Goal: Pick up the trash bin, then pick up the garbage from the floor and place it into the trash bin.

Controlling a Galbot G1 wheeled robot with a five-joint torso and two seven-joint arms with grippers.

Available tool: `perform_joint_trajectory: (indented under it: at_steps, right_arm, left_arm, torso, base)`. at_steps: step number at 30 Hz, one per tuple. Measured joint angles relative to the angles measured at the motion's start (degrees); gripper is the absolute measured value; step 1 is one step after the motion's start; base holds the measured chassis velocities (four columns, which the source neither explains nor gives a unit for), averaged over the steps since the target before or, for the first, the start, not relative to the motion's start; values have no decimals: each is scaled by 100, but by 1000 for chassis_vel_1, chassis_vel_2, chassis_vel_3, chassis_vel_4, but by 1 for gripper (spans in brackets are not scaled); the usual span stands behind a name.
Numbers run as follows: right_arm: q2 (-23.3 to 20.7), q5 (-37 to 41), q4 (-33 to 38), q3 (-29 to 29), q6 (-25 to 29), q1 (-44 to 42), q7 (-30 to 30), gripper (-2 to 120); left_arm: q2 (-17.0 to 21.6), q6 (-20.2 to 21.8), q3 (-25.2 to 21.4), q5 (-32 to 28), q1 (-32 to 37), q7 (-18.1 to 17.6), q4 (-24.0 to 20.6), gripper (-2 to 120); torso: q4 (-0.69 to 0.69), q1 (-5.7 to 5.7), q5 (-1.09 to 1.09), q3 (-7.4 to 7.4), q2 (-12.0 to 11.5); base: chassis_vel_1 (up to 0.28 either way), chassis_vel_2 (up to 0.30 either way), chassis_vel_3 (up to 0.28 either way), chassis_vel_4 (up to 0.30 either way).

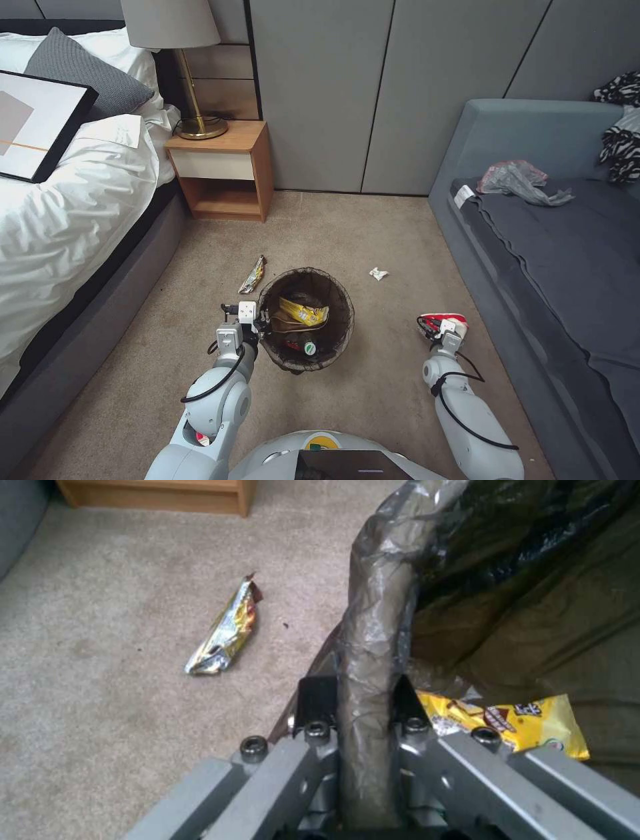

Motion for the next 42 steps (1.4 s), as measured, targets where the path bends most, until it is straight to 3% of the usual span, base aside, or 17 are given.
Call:
perform_joint_trajectory:
  at_steps: [5,13,26,42]
  right_arm:
    - [15,-97,-588,-22,144,267,-153,69]
    - [-5,-123,-699,29,278,299,-287,40]
    - [-52,-268,-603,74,475,232,-388,14]
    - [-40,-344,-491,61,674,233,-402,12]
  left_arm:
    - [-13,-4,-3,4,7,-2,-1,2]
    - [2,-8,-18,-4,5,-4,-8,2]
    - [1,-10,-5,-5,-1,-6,-9,2]
    - [19,-12,-26,-1,10,-5,-37,2]
  torso:
    - [0,0,0,0,0]
    - [-2,0,-3,0,0]
    - [0,0,2,0,0]
    - [0,0,0,0,0]
  base:
    - [0,0,0,0]
    - [0,0,0,0]
    - [0,0,0,0]
    - [0,0,0,0]
